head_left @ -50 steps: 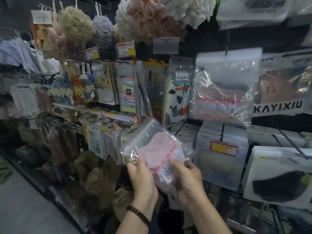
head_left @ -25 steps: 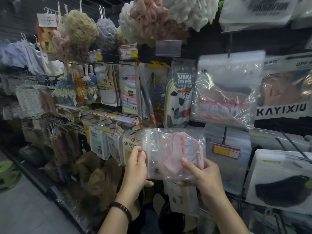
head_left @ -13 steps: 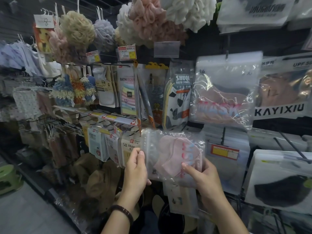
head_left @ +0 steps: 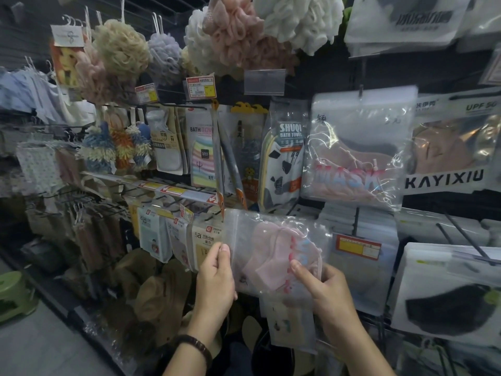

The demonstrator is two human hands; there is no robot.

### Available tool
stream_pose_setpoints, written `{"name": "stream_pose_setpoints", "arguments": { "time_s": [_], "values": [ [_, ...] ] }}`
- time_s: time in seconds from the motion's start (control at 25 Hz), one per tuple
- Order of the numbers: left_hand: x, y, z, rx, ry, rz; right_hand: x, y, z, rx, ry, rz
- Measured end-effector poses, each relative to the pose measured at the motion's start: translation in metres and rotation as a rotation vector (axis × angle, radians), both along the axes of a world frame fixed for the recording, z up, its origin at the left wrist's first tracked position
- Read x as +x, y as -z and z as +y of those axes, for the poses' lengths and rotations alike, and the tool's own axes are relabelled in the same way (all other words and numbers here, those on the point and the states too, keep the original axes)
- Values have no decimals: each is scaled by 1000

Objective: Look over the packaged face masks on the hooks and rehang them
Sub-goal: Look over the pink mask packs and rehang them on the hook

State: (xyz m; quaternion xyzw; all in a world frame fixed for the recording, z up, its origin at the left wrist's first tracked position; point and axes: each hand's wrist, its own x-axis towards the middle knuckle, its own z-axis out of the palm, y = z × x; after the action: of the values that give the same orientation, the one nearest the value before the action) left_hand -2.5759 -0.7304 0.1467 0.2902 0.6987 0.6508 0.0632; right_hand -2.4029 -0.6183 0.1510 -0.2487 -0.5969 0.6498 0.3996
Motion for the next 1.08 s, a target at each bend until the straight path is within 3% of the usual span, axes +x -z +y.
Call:
{"name": "stream_pose_setpoints", "arguments": {
  "time_s": [0.16,0.32,0.44,0.64,0.8,1.08],
  "values": [
    [-14,-25,-5,13,-46,243,15,-19,-7,307,165,-80],
    [-28,-61,-6,-43,17,506,25,-72,-11,737,405,-104],
    [-22,-89,1,-98,75,696,11,-118,-5,936,368,-128],
    [-2,-128,20,-121,163,913,-5,-153,14,945,292,-346],
    [7,-147,32,-160,179,988,-1,-154,33,871,237,-226],
    [10,-168,49,-192,267,1051,18,-157,54,911,178,-30]
  ]
}}
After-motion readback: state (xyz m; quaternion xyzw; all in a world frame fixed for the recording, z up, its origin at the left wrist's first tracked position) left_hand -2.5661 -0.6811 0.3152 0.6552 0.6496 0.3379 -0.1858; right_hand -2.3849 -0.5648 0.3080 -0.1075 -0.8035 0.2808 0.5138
